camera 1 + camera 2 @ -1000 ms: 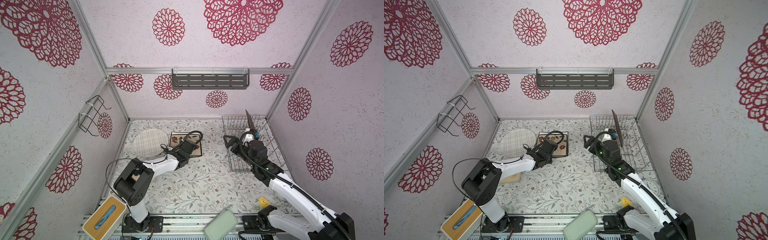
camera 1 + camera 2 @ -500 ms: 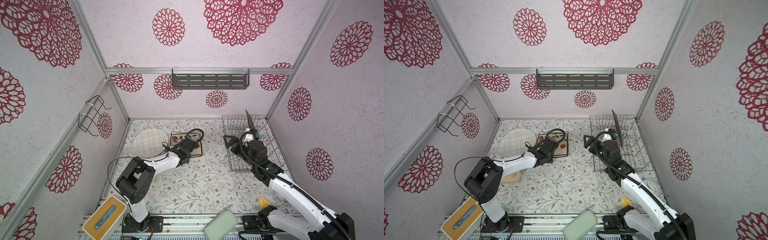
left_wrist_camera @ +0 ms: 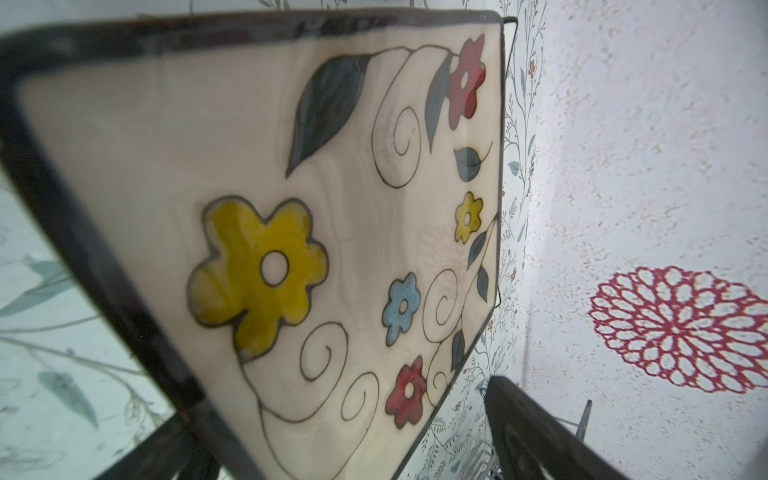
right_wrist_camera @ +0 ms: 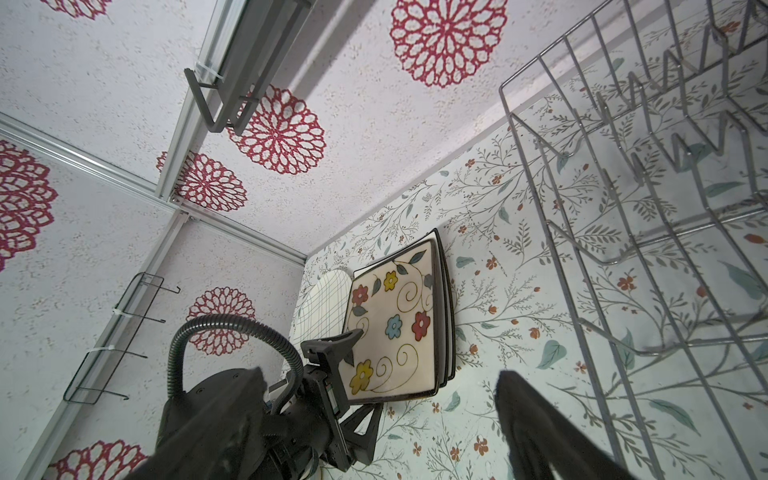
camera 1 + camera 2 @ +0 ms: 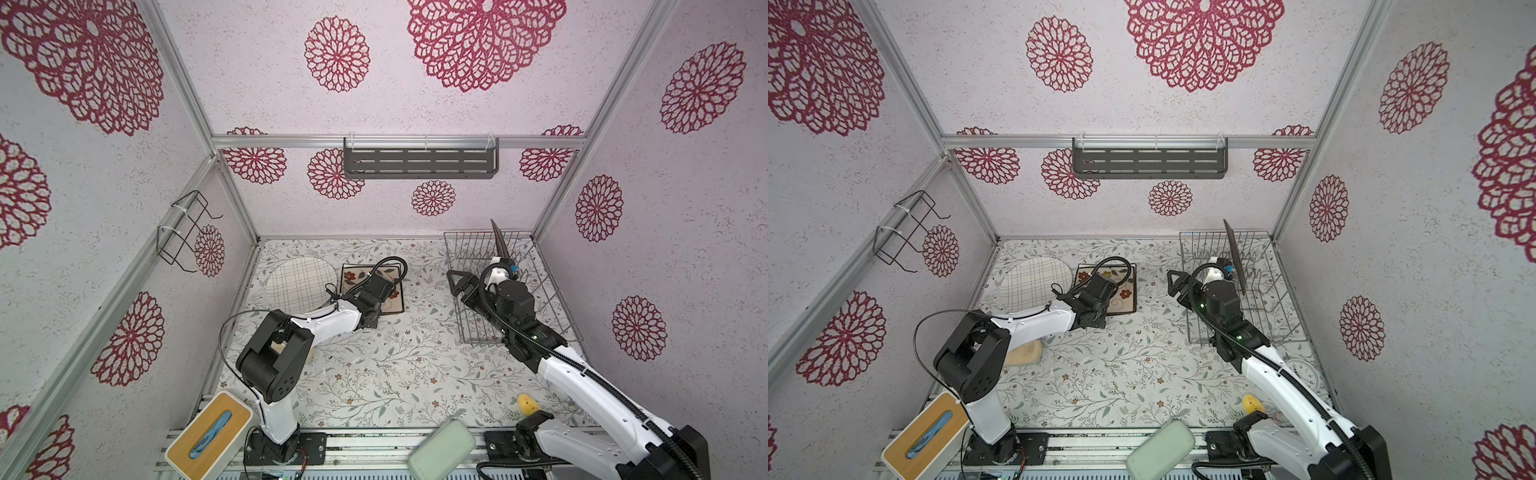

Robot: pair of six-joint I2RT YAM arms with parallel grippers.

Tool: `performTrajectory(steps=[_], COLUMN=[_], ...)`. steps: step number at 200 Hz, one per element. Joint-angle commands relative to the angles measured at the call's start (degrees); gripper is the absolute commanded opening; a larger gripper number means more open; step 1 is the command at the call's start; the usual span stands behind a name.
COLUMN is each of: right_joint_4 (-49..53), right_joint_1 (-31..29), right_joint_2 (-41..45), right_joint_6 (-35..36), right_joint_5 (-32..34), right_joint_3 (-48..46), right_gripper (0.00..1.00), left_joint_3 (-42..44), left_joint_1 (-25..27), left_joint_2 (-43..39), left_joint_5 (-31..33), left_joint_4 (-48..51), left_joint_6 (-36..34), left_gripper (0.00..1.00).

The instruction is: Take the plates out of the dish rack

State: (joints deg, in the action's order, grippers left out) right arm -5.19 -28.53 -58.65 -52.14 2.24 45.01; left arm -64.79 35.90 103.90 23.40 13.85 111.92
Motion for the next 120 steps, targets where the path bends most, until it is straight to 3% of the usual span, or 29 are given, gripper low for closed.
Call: performTrajectory(steps=[1, 120], right_joint_4=[-1.1, -0.6], right_joint_1=[-0.1, -0.1], right_joint_2=[0.8, 1.4], right_joint_6=[-0.7, -0.5], right_joint_5=[1.6, 1.9], right_joint_3=[0.0, 0.0], right_gripper=[0.90, 0.90], left_joint_3=[-2.4, -4.7], left_joint_1=[-0.5, -0.9], left_joint_2=[0.1, 0.8], left_joint_5=[0.7, -1.3], left_joint_4=[-0.8, 4.4], left_joint_6=[-0.3, 1.4], left_gripper=[0.97, 0.97])
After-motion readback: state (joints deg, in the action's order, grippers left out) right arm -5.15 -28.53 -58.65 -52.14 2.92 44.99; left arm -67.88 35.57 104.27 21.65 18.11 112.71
